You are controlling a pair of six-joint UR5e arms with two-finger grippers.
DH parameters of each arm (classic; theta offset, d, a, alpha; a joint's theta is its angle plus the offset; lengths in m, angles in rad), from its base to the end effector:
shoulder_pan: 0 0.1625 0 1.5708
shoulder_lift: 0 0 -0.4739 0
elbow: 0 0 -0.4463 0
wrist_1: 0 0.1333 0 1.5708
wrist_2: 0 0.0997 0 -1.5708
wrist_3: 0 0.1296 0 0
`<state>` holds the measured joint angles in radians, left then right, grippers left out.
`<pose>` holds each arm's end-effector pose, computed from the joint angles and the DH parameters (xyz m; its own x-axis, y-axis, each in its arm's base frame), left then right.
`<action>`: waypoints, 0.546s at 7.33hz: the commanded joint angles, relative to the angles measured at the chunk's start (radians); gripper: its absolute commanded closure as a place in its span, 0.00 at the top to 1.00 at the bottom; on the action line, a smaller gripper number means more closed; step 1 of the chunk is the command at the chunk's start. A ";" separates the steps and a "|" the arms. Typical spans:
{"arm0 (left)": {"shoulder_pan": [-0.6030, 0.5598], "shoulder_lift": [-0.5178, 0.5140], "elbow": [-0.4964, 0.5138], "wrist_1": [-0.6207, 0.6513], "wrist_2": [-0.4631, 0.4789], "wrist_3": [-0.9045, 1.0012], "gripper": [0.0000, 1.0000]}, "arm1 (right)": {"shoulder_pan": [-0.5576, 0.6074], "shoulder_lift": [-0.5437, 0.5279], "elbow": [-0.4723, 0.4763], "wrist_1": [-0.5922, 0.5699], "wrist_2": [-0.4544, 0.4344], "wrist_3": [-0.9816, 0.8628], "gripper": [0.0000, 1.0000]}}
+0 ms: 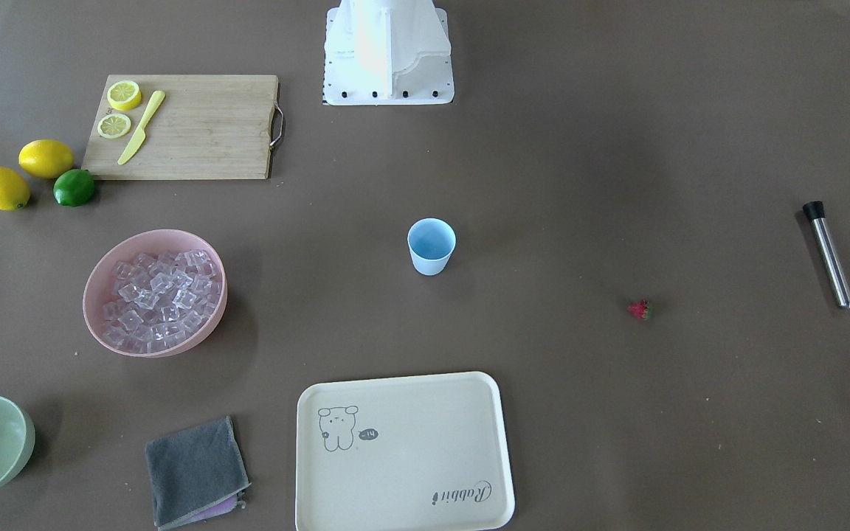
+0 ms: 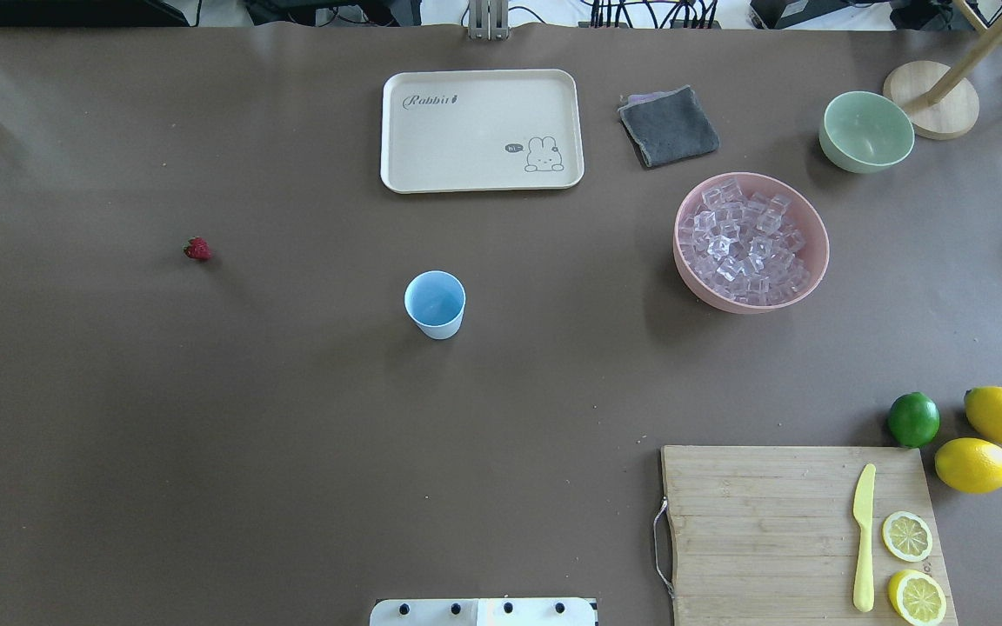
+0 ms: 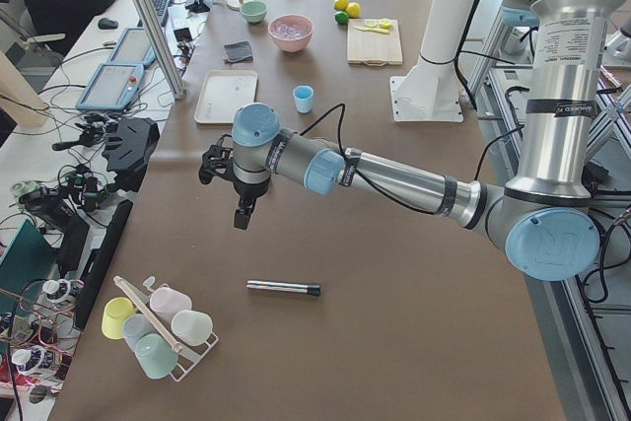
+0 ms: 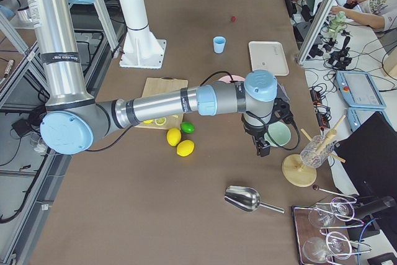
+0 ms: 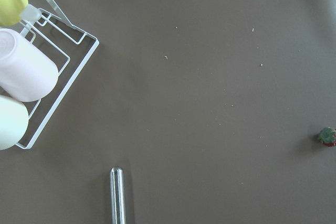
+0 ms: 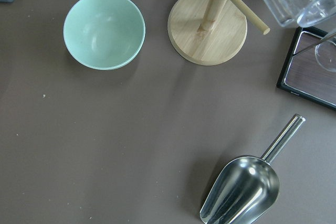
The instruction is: Mash ice and strawberries in cup
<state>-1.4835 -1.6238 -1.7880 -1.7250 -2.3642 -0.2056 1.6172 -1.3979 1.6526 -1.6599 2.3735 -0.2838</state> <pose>0.0101 -0.5848 0.5584 0.6752 0.1608 -0.7199 0.0596 0.9609 0.2705 0.0691 -0.6241 0.5893 0.6843 -0.3586 0.6349 0.1520 0.9217 0.3569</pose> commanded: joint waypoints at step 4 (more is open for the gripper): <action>0.000 -0.022 0.001 -0.002 0.000 -0.011 0.98 | 0.001 -0.010 0.035 -0.001 0.102 0.089 0.99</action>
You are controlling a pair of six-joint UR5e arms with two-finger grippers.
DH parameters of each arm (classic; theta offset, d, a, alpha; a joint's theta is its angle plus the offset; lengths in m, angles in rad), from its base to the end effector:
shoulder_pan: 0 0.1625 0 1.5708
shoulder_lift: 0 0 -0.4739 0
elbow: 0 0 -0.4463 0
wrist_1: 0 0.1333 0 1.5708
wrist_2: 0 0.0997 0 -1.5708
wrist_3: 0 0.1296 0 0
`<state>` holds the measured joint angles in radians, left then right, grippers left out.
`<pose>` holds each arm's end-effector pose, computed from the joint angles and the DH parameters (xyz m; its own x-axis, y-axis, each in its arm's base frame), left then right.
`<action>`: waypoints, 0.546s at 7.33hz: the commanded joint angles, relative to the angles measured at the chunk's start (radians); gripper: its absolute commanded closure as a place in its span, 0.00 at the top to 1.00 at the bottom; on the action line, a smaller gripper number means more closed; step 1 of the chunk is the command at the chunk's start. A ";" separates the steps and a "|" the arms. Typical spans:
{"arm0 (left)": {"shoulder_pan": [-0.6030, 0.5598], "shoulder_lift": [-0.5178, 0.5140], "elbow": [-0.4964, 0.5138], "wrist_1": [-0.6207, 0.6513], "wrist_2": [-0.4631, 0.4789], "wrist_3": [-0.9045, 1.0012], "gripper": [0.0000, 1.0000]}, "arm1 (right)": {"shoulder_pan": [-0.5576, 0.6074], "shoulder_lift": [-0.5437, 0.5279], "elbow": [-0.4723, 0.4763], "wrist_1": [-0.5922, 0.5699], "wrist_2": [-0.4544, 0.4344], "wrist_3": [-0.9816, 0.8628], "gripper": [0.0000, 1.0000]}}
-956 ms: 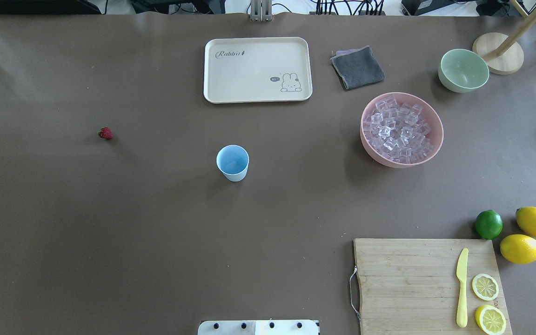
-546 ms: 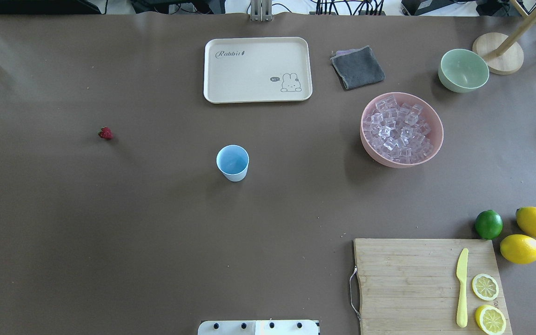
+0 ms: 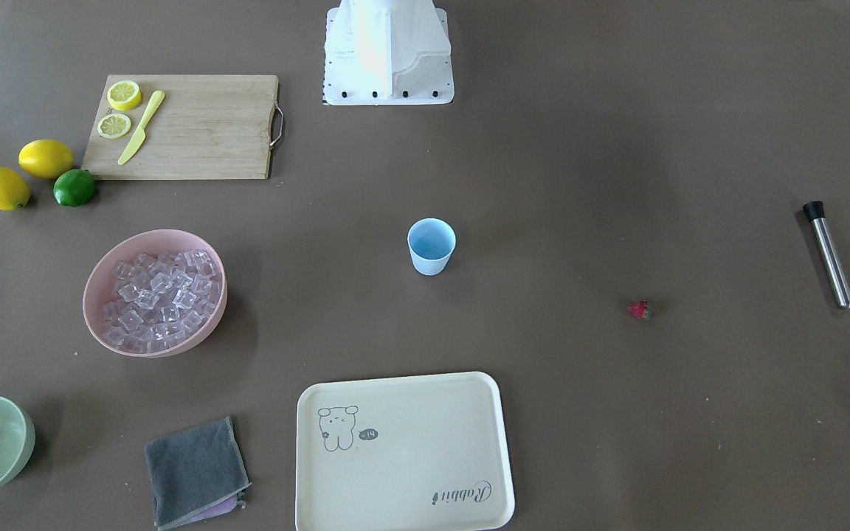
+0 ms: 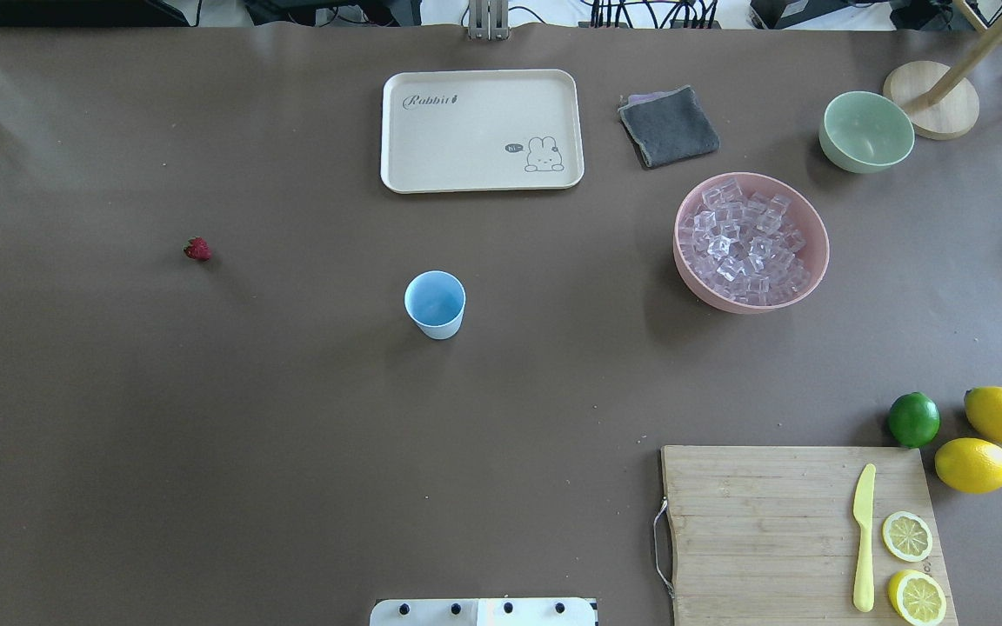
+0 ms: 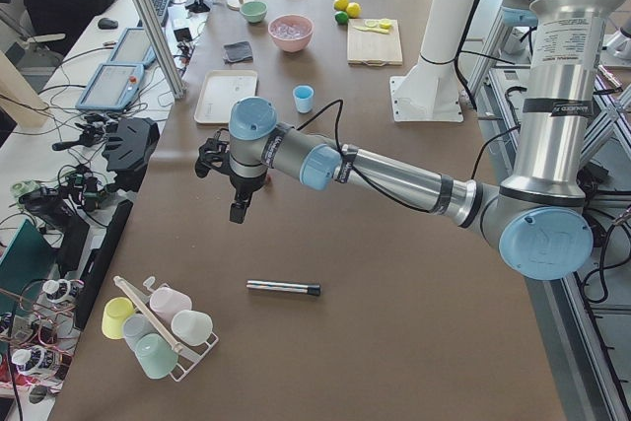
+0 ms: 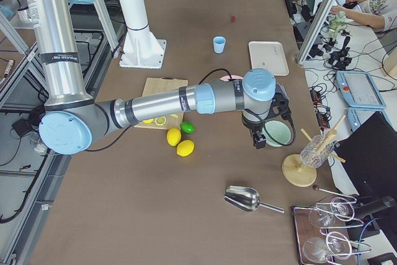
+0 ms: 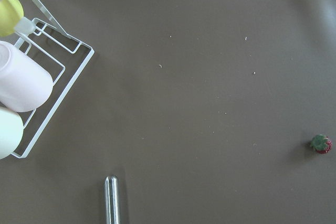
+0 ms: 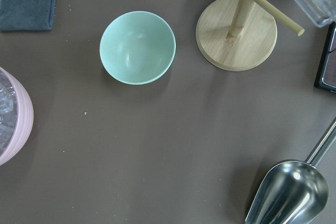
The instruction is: Mash ice and strawberries in cup
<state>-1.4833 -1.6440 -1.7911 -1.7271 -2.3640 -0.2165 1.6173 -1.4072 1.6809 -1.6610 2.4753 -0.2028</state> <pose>0.0109 -0.5925 0.5445 0.6730 0.1686 -0.7201 0.0674 0.9556 0.2868 0.0602 -0.6174 0.5700 0.6205 -0.3100 0.7203 0.0809 0.9389 0.3344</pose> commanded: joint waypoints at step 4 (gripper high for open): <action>0.000 0.006 0.004 0.000 0.022 0.011 0.98 | -0.022 0.023 0.011 0.000 -0.027 0.009 0.99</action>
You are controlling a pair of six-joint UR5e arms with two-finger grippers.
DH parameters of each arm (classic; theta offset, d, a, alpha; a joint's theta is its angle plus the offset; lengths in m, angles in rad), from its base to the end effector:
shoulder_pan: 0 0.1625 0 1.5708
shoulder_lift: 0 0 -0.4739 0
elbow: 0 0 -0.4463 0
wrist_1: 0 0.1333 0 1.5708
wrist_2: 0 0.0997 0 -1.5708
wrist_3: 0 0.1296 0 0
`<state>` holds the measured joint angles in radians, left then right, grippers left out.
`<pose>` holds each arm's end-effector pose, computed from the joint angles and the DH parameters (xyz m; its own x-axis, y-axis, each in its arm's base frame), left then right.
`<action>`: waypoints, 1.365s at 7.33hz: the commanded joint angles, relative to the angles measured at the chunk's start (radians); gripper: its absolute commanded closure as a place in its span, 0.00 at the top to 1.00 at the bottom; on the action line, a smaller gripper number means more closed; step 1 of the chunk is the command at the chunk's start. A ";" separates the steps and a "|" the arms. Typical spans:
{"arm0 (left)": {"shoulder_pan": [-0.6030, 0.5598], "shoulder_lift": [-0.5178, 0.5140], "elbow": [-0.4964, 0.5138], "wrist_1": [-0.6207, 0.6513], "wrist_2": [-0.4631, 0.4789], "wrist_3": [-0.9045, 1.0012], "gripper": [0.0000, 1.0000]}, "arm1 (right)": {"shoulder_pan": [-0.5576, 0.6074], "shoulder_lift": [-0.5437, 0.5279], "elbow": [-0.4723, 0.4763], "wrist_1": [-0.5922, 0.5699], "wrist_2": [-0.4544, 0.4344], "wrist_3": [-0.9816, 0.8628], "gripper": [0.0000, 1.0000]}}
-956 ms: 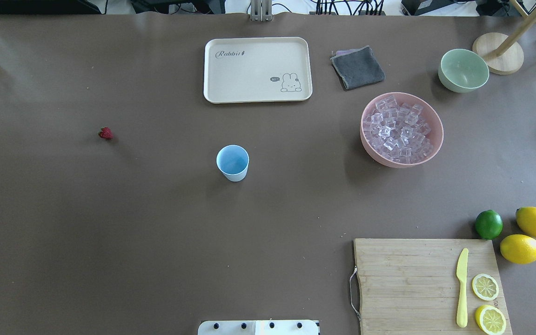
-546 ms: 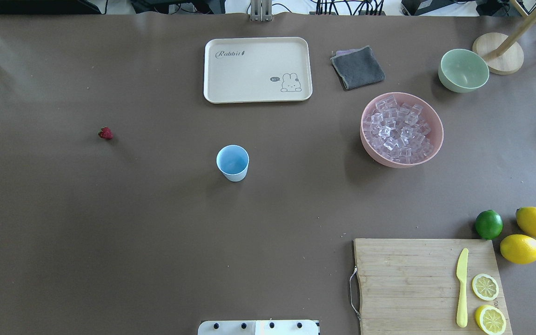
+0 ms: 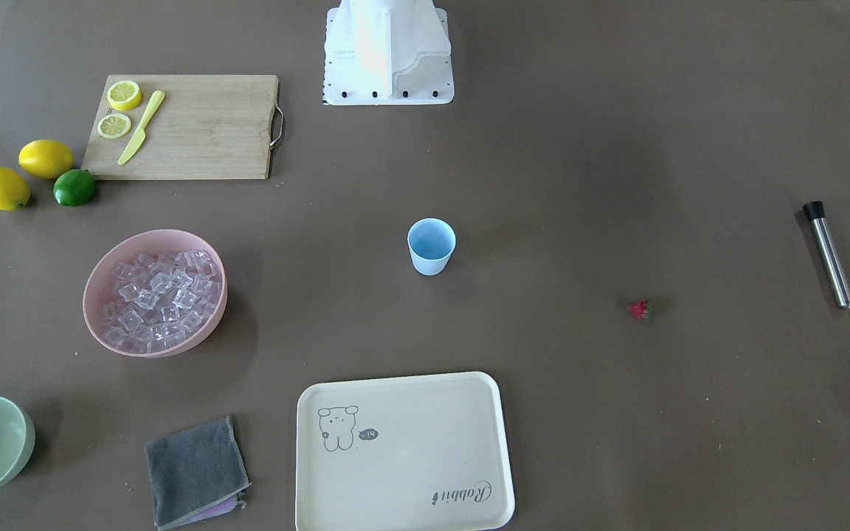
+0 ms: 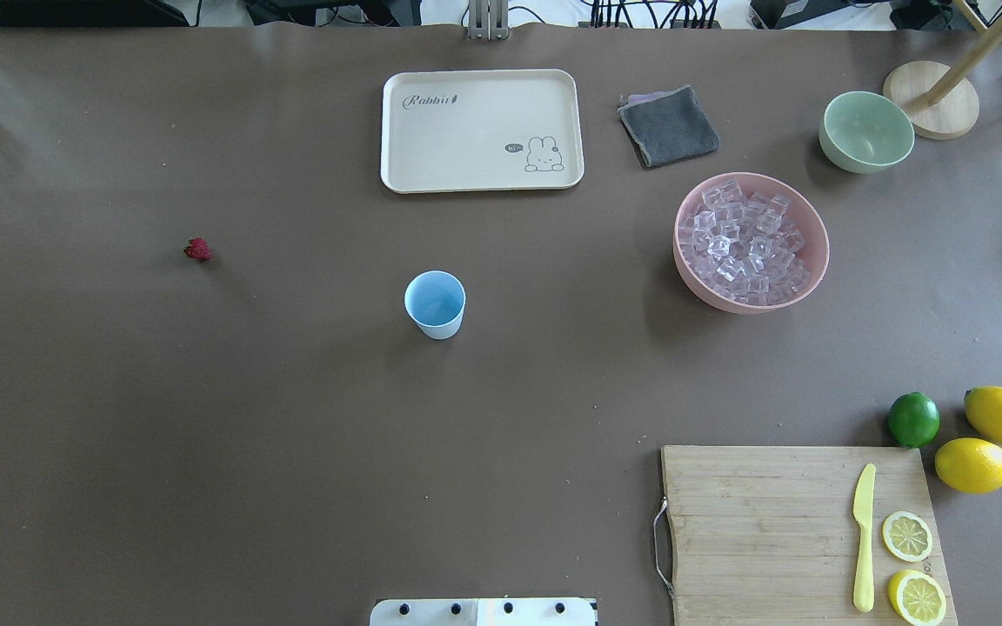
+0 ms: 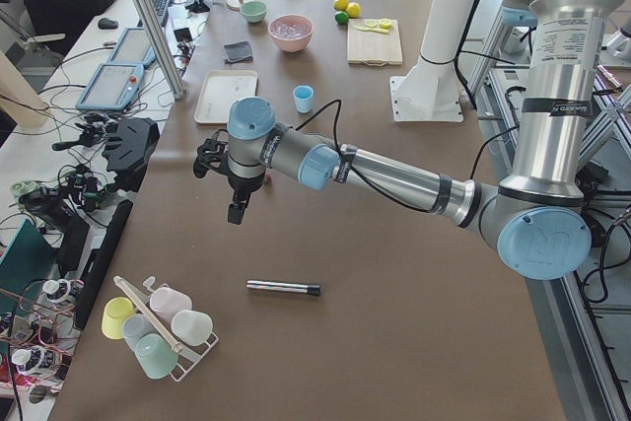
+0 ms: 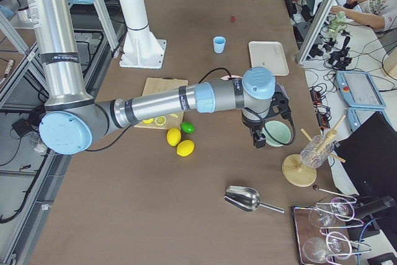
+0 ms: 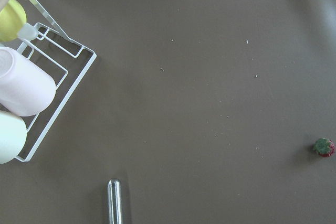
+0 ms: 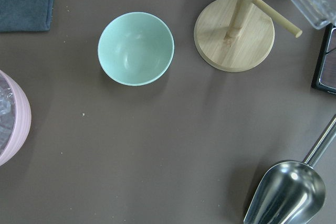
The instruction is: Mash ice and strawberries in cup
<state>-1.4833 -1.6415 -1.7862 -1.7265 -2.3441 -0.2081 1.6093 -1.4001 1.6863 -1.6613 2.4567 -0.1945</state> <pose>0.0091 -0.5929 0.5505 0.6883 0.1662 -0.7061 0.0646 0.9555 0.2879 0.0569 -0.6207 0.5646 0.6332 -0.3132 0.7078 0.0863 0.9373 0.3376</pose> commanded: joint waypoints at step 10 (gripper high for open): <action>0.002 0.000 0.004 -0.001 0.002 -0.005 0.98 | -0.648 0.150 0.147 0.238 -0.340 0.846 0.97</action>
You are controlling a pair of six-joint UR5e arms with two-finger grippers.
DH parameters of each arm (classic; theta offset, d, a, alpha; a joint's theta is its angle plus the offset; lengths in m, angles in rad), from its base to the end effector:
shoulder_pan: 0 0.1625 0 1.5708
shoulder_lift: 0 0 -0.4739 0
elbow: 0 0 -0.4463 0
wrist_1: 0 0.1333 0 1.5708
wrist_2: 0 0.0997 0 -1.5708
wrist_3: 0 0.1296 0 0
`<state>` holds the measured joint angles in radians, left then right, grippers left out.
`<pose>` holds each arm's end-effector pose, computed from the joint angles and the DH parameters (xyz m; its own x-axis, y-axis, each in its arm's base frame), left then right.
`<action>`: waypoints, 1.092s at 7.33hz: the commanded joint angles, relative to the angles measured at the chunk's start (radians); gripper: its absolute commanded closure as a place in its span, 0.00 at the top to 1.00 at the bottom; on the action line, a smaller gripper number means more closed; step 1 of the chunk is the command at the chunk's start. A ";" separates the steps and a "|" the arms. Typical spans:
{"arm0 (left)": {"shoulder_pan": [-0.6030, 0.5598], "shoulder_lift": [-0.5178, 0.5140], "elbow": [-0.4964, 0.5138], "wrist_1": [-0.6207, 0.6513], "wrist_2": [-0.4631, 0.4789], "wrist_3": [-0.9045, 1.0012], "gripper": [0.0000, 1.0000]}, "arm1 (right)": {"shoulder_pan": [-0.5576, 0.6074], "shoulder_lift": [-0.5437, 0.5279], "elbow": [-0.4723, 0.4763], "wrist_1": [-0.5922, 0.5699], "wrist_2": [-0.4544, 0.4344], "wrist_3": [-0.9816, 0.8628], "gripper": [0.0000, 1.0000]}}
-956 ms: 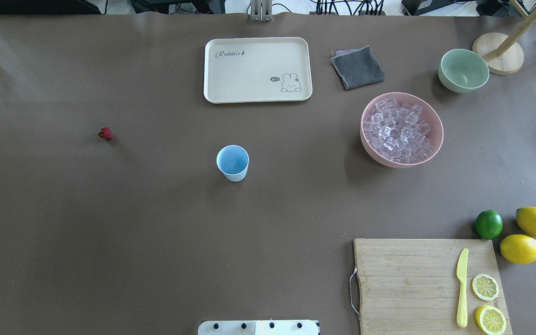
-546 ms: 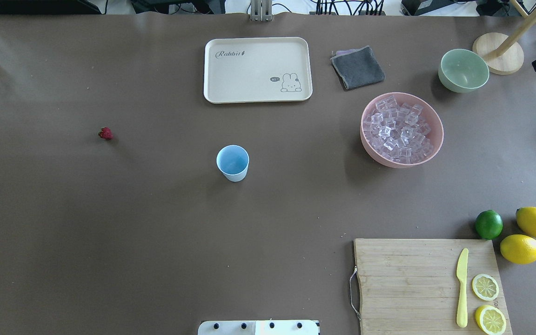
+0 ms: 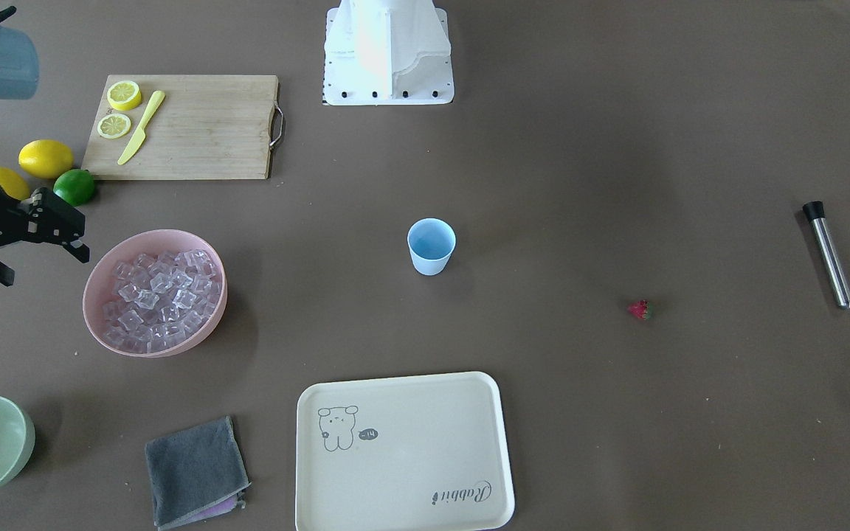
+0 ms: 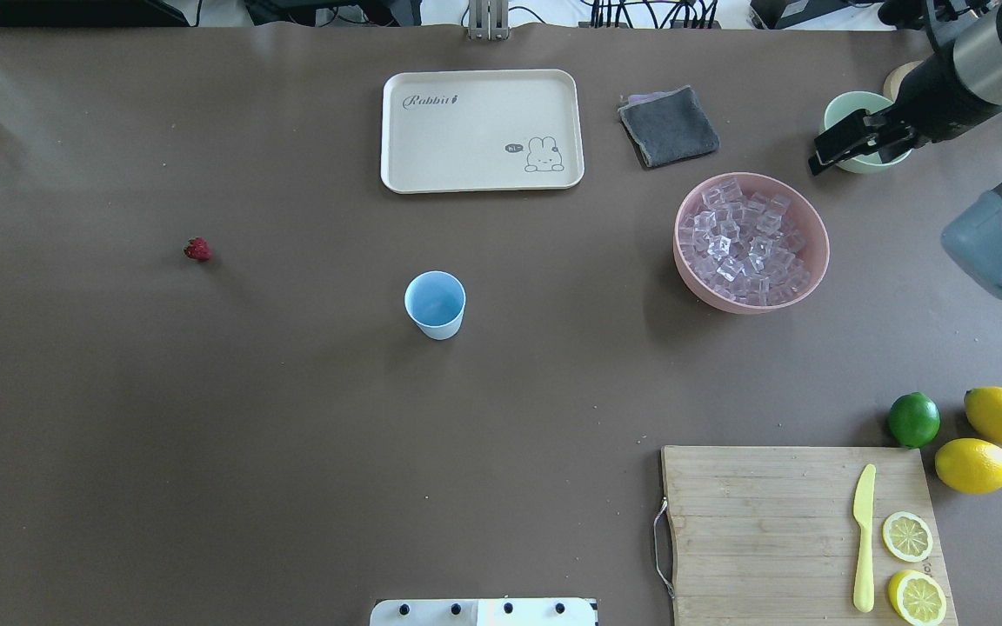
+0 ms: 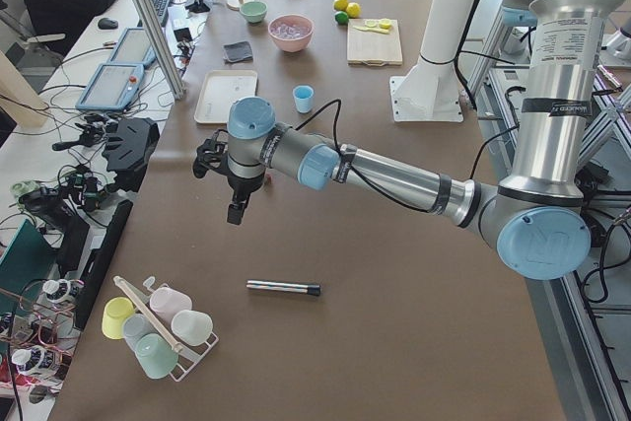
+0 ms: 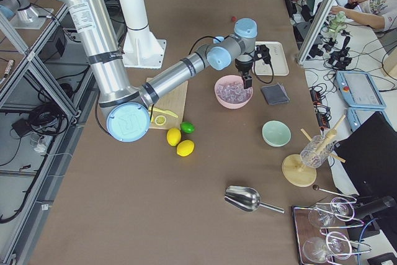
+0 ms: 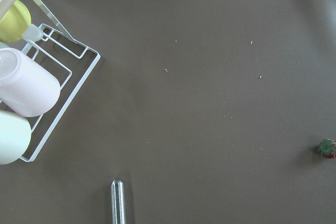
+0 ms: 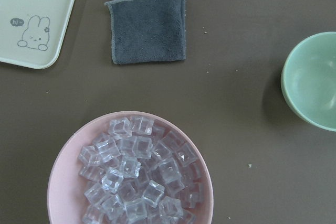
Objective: Mash ice and strawberries in cup
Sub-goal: 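Reach the right gripper into the pink bowl and grasp ice cubes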
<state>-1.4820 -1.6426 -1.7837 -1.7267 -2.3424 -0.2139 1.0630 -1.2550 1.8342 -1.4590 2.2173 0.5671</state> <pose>0.0097 -0.5936 0.5513 0.6890 0.1603 -0.7068 0.0676 0.9568 0.2829 -0.2743 -0.6066 0.3849 0.6321 -0.2486 0.7339 0.0417 0.9567 0.2882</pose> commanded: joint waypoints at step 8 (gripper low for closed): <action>0.000 -0.005 0.003 0.001 0.000 -0.001 0.98 | -0.276 -0.034 -0.101 0.224 -0.269 0.188 0.73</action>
<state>-1.4819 -1.6481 -1.7807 -1.7257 -2.3424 -0.2148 0.7914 -1.2877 1.7413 -1.2479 1.9638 0.7537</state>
